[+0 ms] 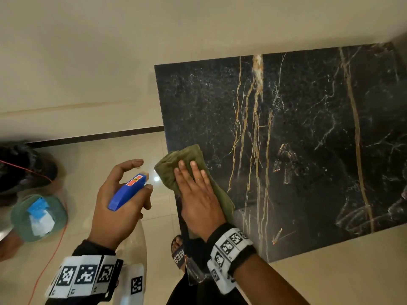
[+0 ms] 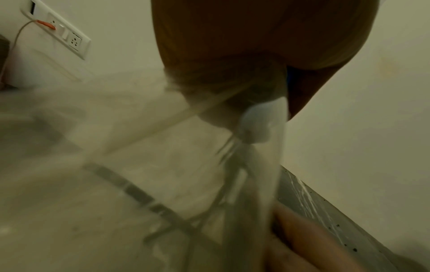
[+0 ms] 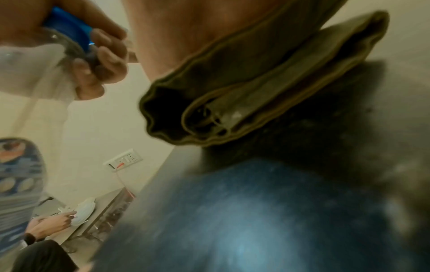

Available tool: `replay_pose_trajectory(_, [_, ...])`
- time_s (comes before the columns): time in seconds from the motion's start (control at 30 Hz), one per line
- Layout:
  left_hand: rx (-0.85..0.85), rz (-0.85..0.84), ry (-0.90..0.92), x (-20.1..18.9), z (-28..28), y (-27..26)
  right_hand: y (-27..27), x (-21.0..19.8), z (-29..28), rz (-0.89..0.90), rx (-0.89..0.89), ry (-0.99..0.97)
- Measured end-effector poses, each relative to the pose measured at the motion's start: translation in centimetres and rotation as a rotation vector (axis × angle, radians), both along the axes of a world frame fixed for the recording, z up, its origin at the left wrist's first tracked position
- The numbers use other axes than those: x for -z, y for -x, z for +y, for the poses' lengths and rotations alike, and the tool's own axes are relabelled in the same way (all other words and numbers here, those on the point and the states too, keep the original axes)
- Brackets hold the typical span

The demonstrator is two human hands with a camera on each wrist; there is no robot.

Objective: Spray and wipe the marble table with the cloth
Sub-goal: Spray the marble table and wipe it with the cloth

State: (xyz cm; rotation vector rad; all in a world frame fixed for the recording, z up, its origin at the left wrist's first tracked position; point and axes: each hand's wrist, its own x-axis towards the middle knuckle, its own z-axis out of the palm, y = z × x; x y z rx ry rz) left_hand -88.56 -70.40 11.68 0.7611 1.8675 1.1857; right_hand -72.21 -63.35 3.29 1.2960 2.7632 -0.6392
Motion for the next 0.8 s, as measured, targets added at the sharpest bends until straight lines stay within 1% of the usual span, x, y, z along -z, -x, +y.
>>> replay_pose_trajectory(0.07, [-0.02, -0.002, 0.012, 0.1, -0.7, 0.1, -2.0, -0.3, 1.8, 0.012, 0.063, 0.021])
replay_pose_trajectory(0.2, [-0.023, -0.007, 0.022, -0.2, -2.4, -0.2, -7.7, -0.3, 5.7, 0.011, 0.364, 0.027])
replay_pose_trajectory(0.27, [-0.005, -0.011, 0.019, -0.3, -3.3, -0.9, -8.6, -0.3, 6.2, 0.006, 0.413, 0.044])
replay_pose_trajectory(0.33, [-0.004, -0.005, 0.018, -0.1, -4.1, -1.7, -7.5, -0.4, 5.8, 0.013, 0.429, 0.045])
replay_pose_trajectory(0.4, [-0.029, 0.01, 0.019, 0.3, -4.7, -2.5, -5.4, -0.5, 4.6, 0.016, 0.419, 0.052])
replay_pose_trajectory(0.47, [-0.058, 0.025, 0.023, 0.8, -5.1, -3.3, -3.1, -0.6, 2.4, 0.033, 0.364, 0.053])
replay_pose_trajectory(0.6, [-0.106, 0.011, 0.032, 1.2, -5.3, -4.2, 0.6, -0.4, -3.0, 0.043, 0.153, 0.029])
replay_pose_trajectory(0.67, [-0.094, 0.023, 0.041, 1.4, -5.2, -4.5, 0.8, -0.1, -3.9, 0.03, 0.1, 0.023])
replay_pose_trajectory(0.73, [-0.075, 0.032, 0.052, 1.3, -5.1, -4.8, -0.1, -0.1, -3.3, 0.046, 0.066, 0.029])
replay_pose_trajectory(0.8, [-0.057, 0.04, 0.057, 1.2, -4.8, -4.9, -1.7, -0.6, -2.0, 0.055, 0.073, 0.037])
